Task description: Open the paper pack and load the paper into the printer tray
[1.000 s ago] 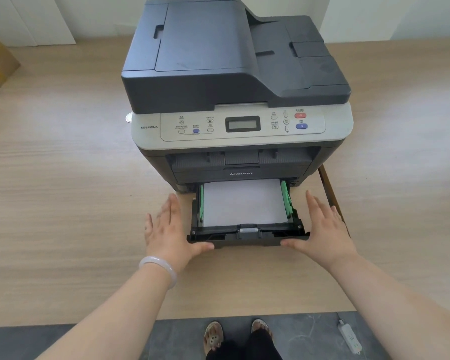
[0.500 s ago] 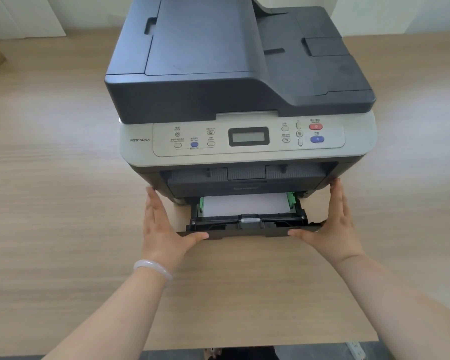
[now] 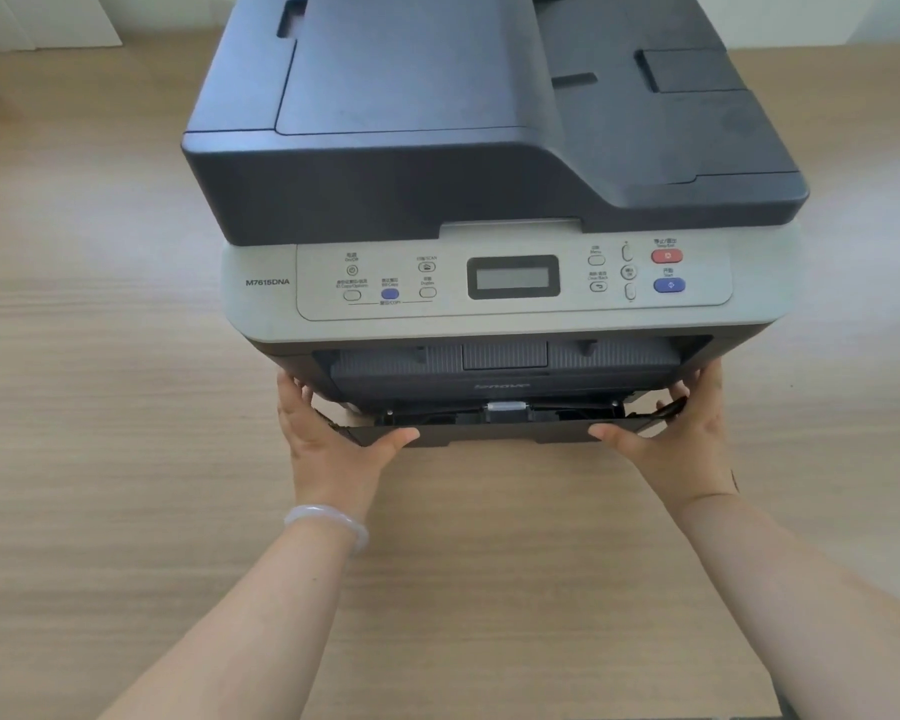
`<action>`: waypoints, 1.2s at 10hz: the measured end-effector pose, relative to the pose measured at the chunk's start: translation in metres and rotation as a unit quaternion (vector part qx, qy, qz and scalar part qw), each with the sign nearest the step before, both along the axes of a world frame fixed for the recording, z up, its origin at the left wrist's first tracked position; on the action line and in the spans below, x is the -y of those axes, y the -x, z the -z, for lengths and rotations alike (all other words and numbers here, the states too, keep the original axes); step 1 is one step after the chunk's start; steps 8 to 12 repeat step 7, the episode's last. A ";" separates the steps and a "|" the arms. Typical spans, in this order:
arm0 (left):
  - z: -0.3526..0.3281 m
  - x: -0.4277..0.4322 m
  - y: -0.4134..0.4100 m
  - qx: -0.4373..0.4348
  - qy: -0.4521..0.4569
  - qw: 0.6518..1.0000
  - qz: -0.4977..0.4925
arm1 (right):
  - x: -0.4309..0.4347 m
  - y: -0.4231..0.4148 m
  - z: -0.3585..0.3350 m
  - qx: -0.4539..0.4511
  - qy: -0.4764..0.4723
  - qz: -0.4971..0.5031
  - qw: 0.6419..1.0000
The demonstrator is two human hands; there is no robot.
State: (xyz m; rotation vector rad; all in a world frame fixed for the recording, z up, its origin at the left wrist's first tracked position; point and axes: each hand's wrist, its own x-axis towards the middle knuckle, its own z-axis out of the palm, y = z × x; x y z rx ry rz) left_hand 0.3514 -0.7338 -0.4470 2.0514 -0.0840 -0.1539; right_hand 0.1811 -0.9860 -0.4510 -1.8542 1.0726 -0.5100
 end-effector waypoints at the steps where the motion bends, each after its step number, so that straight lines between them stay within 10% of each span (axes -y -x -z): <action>1: 0.003 0.012 -0.003 0.013 0.031 0.999 -0.030 | -0.004 -0.011 -0.001 0.020 -0.015 0.051 0.998; 12: -0.039 0.021 0.057 -0.069 -0.003 0.996 0.053 | -0.069 -0.003 -0.035 -0.034 -0.084 0.003 0.996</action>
